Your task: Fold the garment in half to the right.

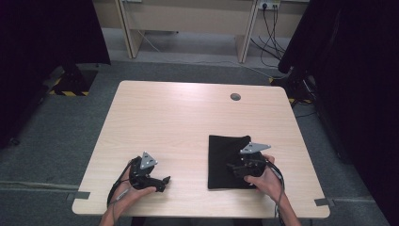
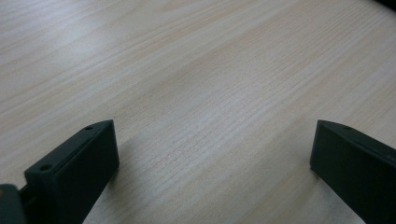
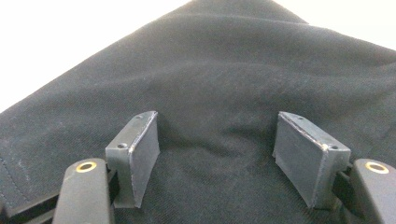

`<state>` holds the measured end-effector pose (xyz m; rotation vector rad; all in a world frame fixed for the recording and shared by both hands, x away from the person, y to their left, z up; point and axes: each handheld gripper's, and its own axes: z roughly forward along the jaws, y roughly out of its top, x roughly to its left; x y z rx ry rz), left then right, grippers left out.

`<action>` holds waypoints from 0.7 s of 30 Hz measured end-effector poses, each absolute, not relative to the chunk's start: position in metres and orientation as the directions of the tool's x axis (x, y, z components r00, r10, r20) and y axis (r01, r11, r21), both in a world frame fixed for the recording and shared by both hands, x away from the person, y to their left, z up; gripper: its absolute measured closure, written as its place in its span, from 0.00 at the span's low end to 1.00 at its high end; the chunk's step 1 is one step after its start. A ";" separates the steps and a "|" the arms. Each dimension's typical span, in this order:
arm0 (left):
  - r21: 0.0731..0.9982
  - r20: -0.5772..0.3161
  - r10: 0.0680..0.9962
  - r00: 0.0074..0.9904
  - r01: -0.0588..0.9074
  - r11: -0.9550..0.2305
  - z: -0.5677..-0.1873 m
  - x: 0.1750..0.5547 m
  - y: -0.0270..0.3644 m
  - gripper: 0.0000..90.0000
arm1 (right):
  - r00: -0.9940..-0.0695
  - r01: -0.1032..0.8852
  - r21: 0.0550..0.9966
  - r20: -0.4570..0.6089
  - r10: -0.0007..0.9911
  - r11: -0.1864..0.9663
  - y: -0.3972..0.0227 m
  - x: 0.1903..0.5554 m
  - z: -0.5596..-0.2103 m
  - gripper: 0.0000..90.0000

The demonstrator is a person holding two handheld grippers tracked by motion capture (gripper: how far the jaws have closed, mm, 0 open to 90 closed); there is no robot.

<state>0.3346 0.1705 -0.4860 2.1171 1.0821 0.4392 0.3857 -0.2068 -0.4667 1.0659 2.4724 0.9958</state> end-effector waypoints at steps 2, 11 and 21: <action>0.722 -0.018 0.805 0.593 0.564 -0.400 -0.486 0.335 0.170 0.00 | -0.695 0.533 0.686 0.022 0.719 0.495 -0.201 0.390 -0.467 0.35; 0.722 -0.018 0.805 0.592 0.565 -0.399 -0.486 0.335 0.170 0.00 | -0.713 0.522 0.686 0.025 0.701 0.507 -0.169 0.410 -0.467 0.35; 0.722 -0.018 0.806 0.592 0.565 -0.399 -0.486 0.335 0.170 0.00 | -0.728 0.515 0.682 0.029 0.685 0.519 -0.144 0.425 -0.467 0.35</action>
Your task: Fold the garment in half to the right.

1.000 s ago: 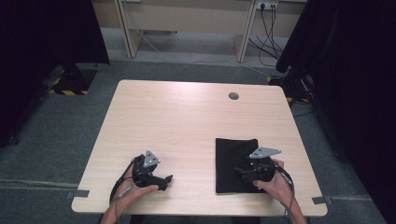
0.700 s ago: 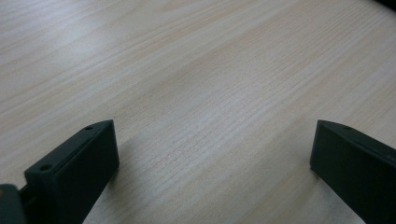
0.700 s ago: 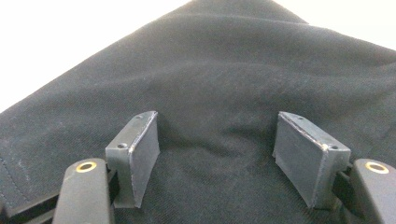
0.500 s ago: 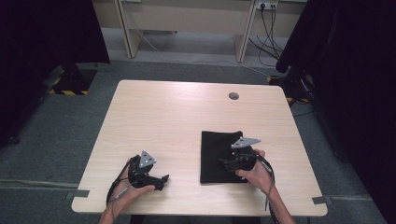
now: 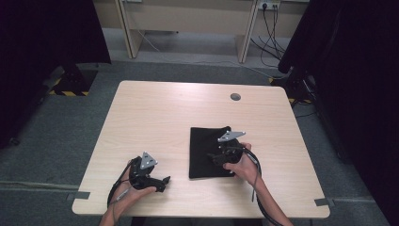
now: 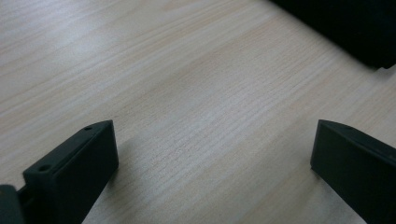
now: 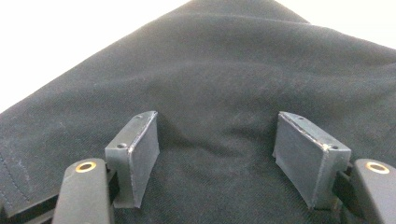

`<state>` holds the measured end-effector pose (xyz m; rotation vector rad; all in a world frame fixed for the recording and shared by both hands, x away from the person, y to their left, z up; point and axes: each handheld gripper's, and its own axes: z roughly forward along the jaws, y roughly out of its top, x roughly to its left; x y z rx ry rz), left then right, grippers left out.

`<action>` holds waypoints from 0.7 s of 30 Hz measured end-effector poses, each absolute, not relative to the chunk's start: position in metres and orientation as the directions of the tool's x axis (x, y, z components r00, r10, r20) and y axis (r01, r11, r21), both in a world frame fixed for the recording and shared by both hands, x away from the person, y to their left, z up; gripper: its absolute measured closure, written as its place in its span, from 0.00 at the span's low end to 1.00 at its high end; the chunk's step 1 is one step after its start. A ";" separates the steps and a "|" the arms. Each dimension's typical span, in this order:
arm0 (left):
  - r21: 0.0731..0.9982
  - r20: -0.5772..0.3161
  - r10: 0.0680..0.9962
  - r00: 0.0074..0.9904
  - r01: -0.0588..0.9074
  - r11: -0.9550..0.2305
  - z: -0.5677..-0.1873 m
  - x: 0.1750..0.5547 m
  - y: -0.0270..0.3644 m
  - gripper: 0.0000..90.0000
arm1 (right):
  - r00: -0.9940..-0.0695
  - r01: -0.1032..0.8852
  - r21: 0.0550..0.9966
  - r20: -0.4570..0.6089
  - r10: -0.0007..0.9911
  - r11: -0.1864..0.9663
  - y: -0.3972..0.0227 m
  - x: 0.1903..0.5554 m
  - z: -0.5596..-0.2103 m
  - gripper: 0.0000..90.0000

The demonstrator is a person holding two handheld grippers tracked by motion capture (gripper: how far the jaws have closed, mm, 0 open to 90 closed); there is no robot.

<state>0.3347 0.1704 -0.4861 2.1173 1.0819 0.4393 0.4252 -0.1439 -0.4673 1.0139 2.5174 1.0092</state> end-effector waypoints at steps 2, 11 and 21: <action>0.722 -0.017 0.805 0.593 0.565 -0.400 -0.486 0.335 0.170 0.00 | -0.731 0.514 0.682 0.031 0.682 0.520 -0.139 0.428 -0.467 0.35; 0.722 -0.018 0.805 0.592 0.565 -0.400 -0.486 0.335 0.170 0.00 | -0.751 0.495 0.688 0.030 0.660 0.531 -0.131 0.437 -0.468 0.35; 0.722 -0.018 0.805 0.592 0.565 -0.399 -0.486 0.335 0.170 0.00 | -0.735 0.524 0.699 0.084 0.673 0.486 -0.134 0.435 -0.464 0.30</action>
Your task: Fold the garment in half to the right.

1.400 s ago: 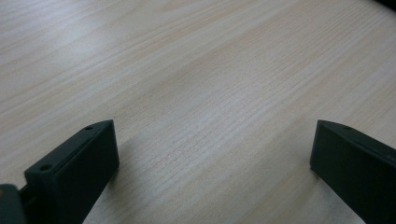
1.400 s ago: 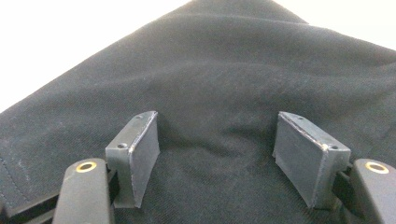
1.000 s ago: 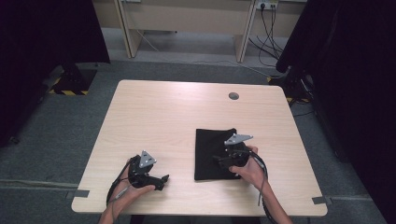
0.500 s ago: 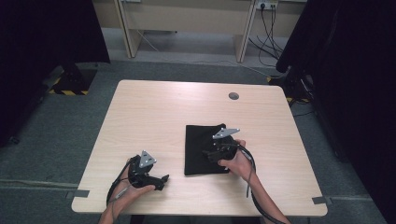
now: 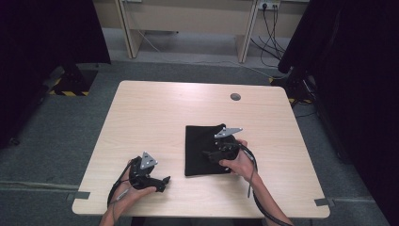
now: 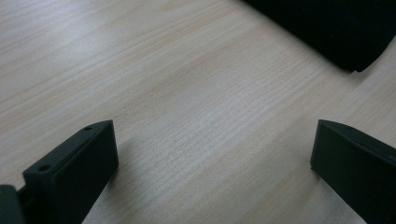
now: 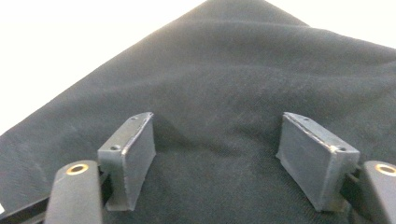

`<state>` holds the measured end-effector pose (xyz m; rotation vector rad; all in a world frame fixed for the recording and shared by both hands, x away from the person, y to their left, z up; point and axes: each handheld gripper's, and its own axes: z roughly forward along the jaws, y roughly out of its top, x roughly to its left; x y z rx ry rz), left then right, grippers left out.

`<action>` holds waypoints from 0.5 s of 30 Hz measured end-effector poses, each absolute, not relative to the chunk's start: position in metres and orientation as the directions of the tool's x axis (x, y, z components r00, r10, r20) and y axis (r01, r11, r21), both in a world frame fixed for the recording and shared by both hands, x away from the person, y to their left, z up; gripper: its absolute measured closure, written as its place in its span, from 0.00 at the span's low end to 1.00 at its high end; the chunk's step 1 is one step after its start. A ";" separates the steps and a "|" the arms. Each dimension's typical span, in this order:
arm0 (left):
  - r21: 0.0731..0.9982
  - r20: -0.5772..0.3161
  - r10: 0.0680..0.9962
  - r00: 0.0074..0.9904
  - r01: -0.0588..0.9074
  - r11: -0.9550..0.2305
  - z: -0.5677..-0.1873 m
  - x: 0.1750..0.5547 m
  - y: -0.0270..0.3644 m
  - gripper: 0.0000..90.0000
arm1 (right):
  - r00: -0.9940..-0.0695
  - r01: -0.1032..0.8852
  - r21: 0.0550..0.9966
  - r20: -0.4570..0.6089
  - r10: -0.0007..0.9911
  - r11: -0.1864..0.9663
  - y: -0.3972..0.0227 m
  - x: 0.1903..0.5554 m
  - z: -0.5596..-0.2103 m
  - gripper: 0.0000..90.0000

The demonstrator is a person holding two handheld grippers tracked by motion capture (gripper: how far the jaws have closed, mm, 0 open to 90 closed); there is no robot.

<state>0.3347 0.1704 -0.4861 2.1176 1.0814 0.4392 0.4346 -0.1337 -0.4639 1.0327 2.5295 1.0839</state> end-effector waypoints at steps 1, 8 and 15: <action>0.722 -0.018 0.805 0.592 0.565 -0.400 -0.486 0.335 0.170 0.00 | -0.733 0.527 0.703 0.091 0.674 0.478 -0.135 0.434 -0.463 0.29; 0.722 -0.018 0.806 0.592 0.565 -0.399 -0.486 0.335 0.170 0.00 | -0.725 0.522 0.720 0.093 0.682 0.457 -0.147 0.426 -0.456 0.27; 0.722 -0.018 0.806 0.592 0.565 -0.399 -0.486 0.335 0.170 0.00 | -0.709 0.511 0.741 0.075 0.702 0.436 -0.164 0.416 -0.448 0.26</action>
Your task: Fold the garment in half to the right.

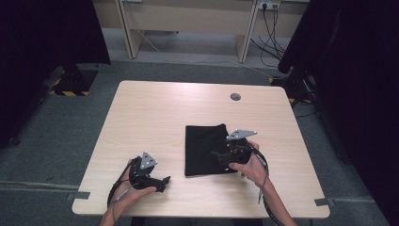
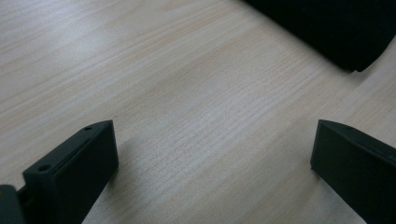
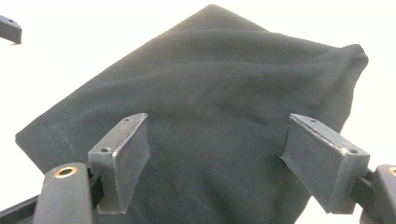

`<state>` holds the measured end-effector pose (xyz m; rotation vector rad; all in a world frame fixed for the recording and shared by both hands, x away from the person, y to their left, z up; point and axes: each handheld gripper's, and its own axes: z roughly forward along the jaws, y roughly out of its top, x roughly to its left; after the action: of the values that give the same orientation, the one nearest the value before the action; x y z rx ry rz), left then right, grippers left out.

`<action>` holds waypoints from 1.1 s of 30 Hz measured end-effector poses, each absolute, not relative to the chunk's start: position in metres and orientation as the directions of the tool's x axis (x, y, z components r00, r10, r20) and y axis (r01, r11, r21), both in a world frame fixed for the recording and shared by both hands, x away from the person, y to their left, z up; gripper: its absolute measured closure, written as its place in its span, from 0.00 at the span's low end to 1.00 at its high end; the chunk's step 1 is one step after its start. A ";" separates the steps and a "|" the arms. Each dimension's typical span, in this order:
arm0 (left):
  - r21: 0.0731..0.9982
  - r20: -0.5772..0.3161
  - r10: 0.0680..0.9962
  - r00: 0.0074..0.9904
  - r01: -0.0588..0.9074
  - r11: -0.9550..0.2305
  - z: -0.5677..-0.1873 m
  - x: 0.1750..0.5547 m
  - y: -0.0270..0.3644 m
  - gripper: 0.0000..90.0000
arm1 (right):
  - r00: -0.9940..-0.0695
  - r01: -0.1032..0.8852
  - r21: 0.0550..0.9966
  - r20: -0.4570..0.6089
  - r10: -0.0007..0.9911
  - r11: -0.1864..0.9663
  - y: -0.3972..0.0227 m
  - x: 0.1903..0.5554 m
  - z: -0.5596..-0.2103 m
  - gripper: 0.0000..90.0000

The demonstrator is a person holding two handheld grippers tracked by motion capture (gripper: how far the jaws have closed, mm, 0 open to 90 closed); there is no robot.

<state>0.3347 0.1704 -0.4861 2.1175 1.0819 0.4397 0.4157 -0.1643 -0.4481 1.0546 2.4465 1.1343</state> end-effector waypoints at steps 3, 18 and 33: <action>0.722 -0.018 0.806 0.592 0.565 -0.400 -0.486 0.335 0.170 0.00 | -0.700 0.514 0.742 0.073 0.710 0.430 -0.171 0.415 -0.447 0.26; 0.722 -0.018 0.806 0.592 0.565 -0.400 -0.486 0.335 0.170 0.00 | -0.686 0.525 0.751 0.094 0.722 0.401 -0.195 0.404 -0.448 0.18; 0.722 -0.017 0.807 0.590 0.566 -0.399 -0.486 0.335 0.170 0.00 | -0.672 0.531 0.759 0.105 0.733 0.378 -0.217 0.392 -0.451 0.18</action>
<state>0.3347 0.1704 -0.4861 2.1172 1.0840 0.4406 0.3924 -0.2174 -0.4513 1.1223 2.3898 1.1749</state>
